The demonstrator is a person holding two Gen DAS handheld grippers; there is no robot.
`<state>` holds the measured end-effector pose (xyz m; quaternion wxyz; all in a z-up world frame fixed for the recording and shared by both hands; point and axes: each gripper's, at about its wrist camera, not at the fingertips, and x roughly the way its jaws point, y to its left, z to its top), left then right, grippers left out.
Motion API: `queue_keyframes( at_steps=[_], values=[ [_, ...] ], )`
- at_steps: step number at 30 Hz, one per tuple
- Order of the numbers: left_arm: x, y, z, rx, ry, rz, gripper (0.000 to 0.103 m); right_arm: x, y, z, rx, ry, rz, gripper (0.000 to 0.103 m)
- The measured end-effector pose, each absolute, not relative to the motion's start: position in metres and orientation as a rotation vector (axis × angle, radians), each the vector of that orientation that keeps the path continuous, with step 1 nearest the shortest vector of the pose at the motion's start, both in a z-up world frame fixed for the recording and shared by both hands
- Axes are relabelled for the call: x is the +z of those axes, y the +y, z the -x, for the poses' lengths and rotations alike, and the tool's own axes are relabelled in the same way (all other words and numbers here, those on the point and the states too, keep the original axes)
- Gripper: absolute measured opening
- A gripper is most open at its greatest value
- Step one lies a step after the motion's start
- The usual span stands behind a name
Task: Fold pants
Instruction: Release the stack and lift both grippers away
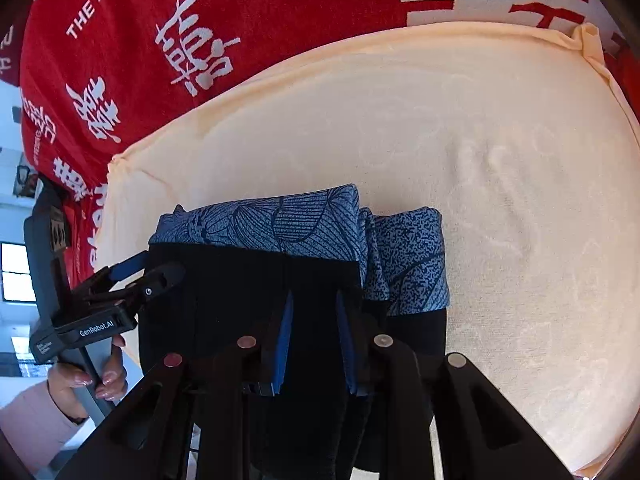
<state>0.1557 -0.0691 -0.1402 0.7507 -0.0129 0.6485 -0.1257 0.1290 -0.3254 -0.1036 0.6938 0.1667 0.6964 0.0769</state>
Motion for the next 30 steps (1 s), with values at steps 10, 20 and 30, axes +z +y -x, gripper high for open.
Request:
queue_keyframes(
  at_steps=[10, 20, 30],
  values=[
    [-0.102, -0.073, -0.103, -0.232, 1.469, -0.094, 0.102, -0.075, -0.343, -0.072, 0.010, 1.596, -0.393, 0.073],
    [-0.051, -0.073, -0.054, -0.265, 1.464, -0.175, 0.102, -0.024, -0.298, -0.022, -0.062, 1.564, -0.273, 0.103],
    [-0.001, -0.054, -0.038, -0.219, 1.447, -0.167, 0.102, 0.025, -0.266, -0.015, -0.097, 1.582, -0.260, 0.103]
  ],
)
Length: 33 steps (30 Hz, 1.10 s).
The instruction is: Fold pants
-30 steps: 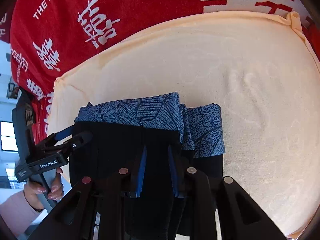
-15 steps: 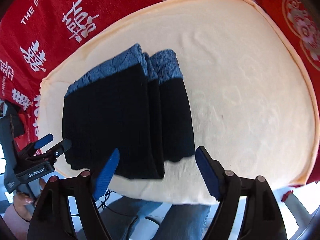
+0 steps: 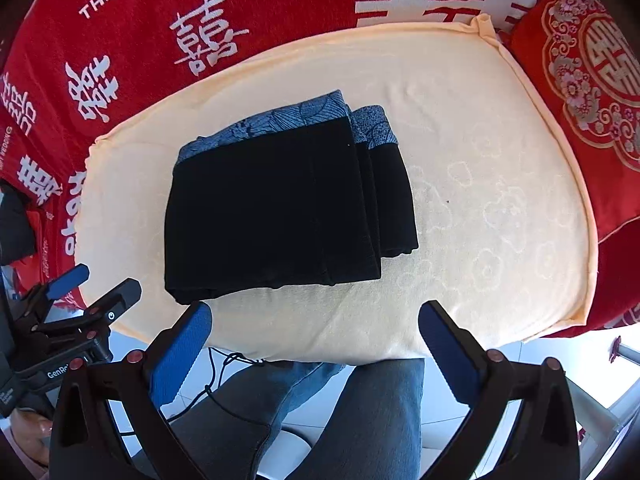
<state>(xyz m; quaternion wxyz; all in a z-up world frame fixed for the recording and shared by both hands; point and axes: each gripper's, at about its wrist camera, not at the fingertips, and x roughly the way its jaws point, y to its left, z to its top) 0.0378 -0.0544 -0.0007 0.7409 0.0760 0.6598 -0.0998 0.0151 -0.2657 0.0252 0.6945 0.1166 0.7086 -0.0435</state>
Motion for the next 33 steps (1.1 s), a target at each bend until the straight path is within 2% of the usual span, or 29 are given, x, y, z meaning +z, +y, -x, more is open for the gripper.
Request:
queue_keyframes(
  at_steps=[21, 33],
  values=[
    [0.033, -0.070, -0.010, -0.182, 1.471, -0.188, 0.102, 0.081, -0.261, -0.015, -0.031, 1.590, -0.149, 0.103],
    [0.056, -0.082, -0.010, -0.112, 1.419, -0.215, 0.102, 0.081, -0.273, -0.025, -0.017, 1.598, -0.112, 0.103]
  ],
)
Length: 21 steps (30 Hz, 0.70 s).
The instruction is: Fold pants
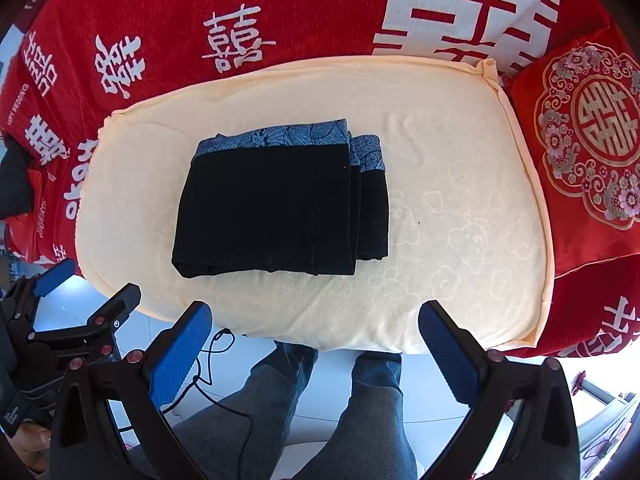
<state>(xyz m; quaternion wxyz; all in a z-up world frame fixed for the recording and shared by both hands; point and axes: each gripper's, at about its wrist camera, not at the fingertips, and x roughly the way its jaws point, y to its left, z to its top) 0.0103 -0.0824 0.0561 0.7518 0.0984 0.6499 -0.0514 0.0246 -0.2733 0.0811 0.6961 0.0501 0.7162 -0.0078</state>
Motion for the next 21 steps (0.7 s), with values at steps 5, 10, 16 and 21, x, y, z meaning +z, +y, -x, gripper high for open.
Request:
queue_keyframes(
  at_steps=[5, 10, 16, 21],
  values=[
    [0.059, -0.083, -0.012, -0.116, 1.415, -0.228, 0.102, 0.081, -0.271, -0.027, -0.013, 1.598, -0.122, 0.103],
    [0.060, -0.083, -0.013, -0.119, 1.410, -0.237, 0.102, 0.081, -0.266, -0.028, -0.005, 1.596, -0.113, 0.103],
    [0.061, -0.084, -0.013, -0.120, 1.406, -0.239, 0.102, 0.081, -0.265, -0.028, -0.007, 1.596, -0.113, 0.103],
    [0.061, -0.085, -0.013, -0.115, 1.407, -0.237, 0.102, 0.081, -0.263, -0.028, -0.008, 1.596, -0.111, 0.103]
  ],
)
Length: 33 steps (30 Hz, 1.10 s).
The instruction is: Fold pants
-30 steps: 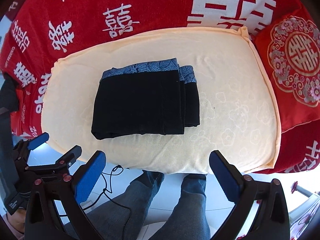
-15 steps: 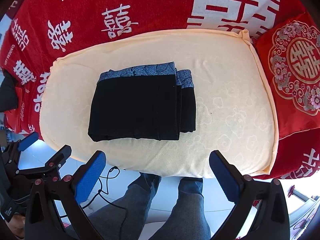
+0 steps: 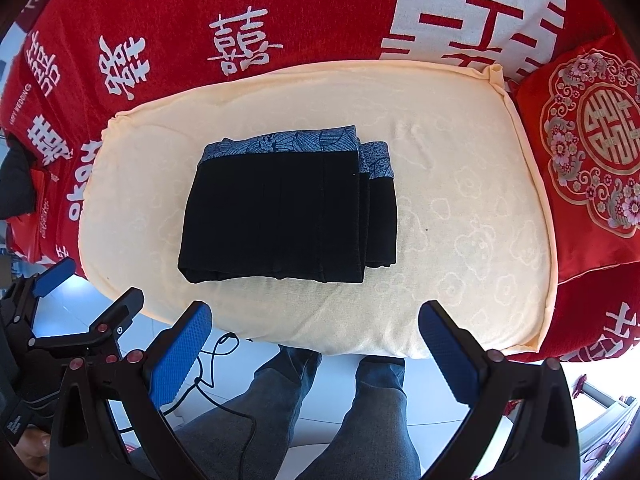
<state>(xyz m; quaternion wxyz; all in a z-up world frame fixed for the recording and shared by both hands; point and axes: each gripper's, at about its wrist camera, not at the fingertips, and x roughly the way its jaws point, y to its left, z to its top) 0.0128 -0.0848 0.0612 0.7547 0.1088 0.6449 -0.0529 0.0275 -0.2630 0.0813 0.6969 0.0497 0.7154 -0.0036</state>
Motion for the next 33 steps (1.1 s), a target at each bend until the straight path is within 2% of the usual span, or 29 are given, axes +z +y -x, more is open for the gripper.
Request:
queue_keyframes(
  at_steps=[33],
  values=[
    [0.0619, -0.0830, -0.0120, -0.122, 1.405, -0.251, 0.102, 0.0816, -0.2664, -0.0325, 0.012, 1.595, -0.087, 0.103]
  ],
)
